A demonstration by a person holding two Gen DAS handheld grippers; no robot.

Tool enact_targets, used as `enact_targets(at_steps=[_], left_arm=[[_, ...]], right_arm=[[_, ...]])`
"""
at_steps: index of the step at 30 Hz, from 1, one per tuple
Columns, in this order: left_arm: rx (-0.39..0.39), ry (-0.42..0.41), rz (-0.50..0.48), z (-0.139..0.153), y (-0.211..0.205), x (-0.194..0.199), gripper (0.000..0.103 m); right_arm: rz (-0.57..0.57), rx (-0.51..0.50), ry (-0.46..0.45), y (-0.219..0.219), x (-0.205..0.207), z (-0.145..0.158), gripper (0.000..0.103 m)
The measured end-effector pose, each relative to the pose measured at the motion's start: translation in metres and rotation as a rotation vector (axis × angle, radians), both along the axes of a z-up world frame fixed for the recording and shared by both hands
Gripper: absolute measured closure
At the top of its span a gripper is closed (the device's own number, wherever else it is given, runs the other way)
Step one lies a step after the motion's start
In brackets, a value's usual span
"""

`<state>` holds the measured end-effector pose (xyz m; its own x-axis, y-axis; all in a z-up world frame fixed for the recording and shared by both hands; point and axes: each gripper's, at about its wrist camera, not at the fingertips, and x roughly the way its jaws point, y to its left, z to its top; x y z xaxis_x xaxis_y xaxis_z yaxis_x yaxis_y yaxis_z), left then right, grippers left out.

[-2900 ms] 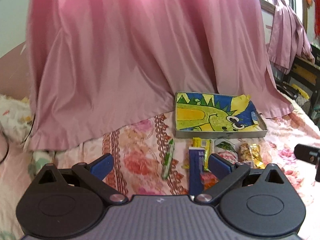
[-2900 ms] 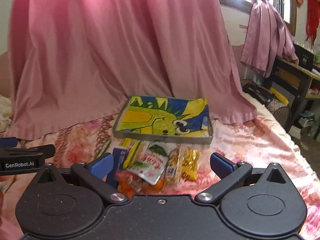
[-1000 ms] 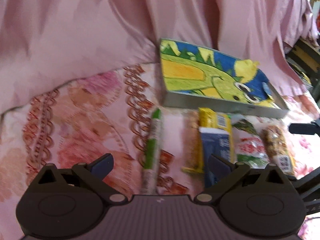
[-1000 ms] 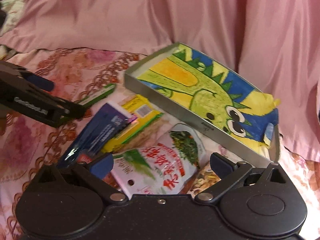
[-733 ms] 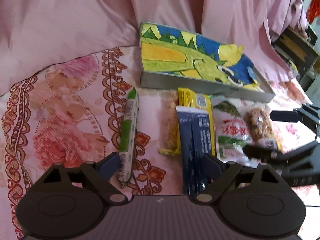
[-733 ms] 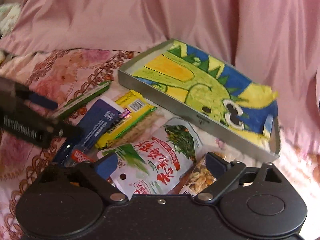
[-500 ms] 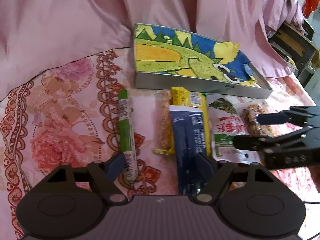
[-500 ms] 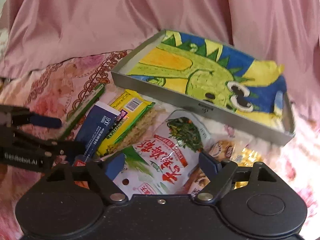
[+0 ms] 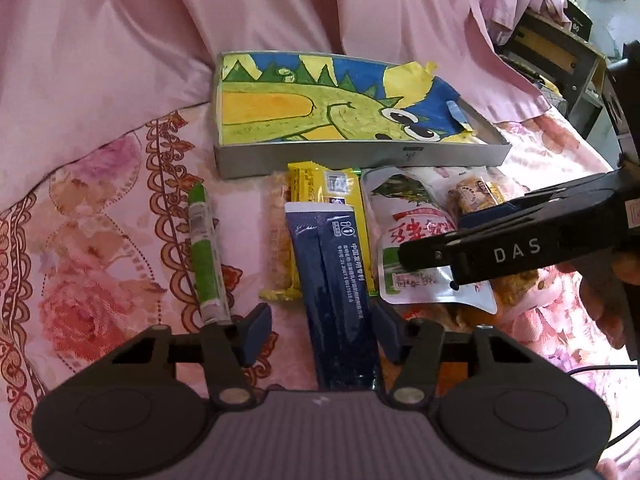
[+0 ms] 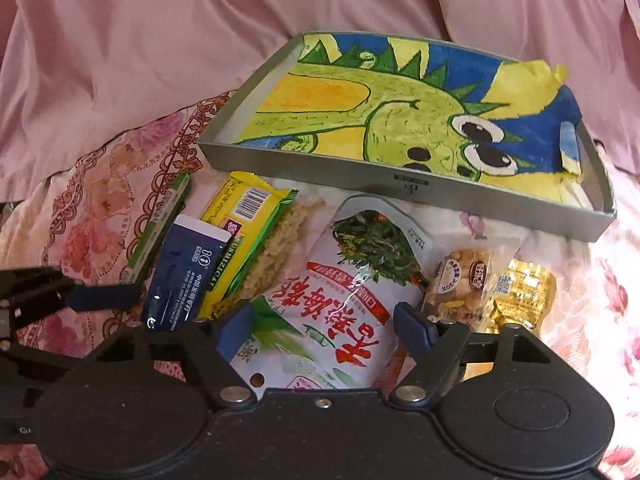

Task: Organize snacks
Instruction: 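Close the left tool on the blue tube while the right tool grasps the seaweed bag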

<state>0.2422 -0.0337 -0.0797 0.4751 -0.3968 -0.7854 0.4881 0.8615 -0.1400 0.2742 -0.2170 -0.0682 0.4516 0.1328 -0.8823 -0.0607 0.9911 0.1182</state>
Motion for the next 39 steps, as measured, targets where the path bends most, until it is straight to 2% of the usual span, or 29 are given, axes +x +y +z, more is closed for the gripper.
enact_targets(at_steps=[5, 9, 14, 16, 18, 19, 20, 21, 23, 33, 39], left_arm=[[0.029, -0.020, -0.030, 0.002, -0.009, -0.008, 0.044], [0.019, 0.012, -0.023, -0.004, -0.009, -0.006, 0.044], [0.009, 0.035, 0.004, -0.008, -0.007, -0.002, 0.038], [-0.001, 0.046, 0.012, -0.009, -0.007, -0.001, 0.038], [-0.006, 0.052, 0.014, -0.011, -0.007, 0.000, 0.043], [-0.010, 0.060, 0.015, -0.011, -0.006, 0.001, 0.047], [-0.021, 0.074, 0.016, -0.011, -0.005, 0.002, 0.058], [-0.028, 0.084, 0.014, -0.011, -0.005, 0.002, 0.064], [-0.032, 0.085, 0.019, -0.010, -0.004, 0.002, 0.065], [-0.116, 0.163, 0.124, -0.004, 0.017, 0.006, 0.068], [-0.150, 0.164, 0.165, -0.002, 0.026, 0.008, 0.068]], right_arm=[[-0.050, 0.035, 0.022, -0.001, 0.004, -0.005, 0.020], [-0.101, 0.046, 0.028, -0.004, 0.008, -0.007, 0.018], [-0.111, 0.019, 0.029, 0.001, 0.013, -0.013, 0.011], [-0.102, 0.004, 0.032, 0.004, 0.015, -0.015, 0.008], [-0.102, -0.008, 0.030, 0.007, 0.016, -0.017, 0.007], [-0.106, -0.011, 0.028, 0.007, 0.016, -0.018, 0.007], [-0.109, -0.015, 0.027, 0.007, 0.016, -0.018, 0.009], [-0.110, -0.019, 0.024, 0.008, 0.015, -0.017, 0.011], [-0.127, -0.018, 0.013, 0.006, 0.013, -0.016, 0.020], [-0.140, 0.013, 0.013, 0.003, 0.002, -0.011, 0.028], [-0.165, 0.068, 0.020, -0.006, -0.005, -0.004, 0.037]])
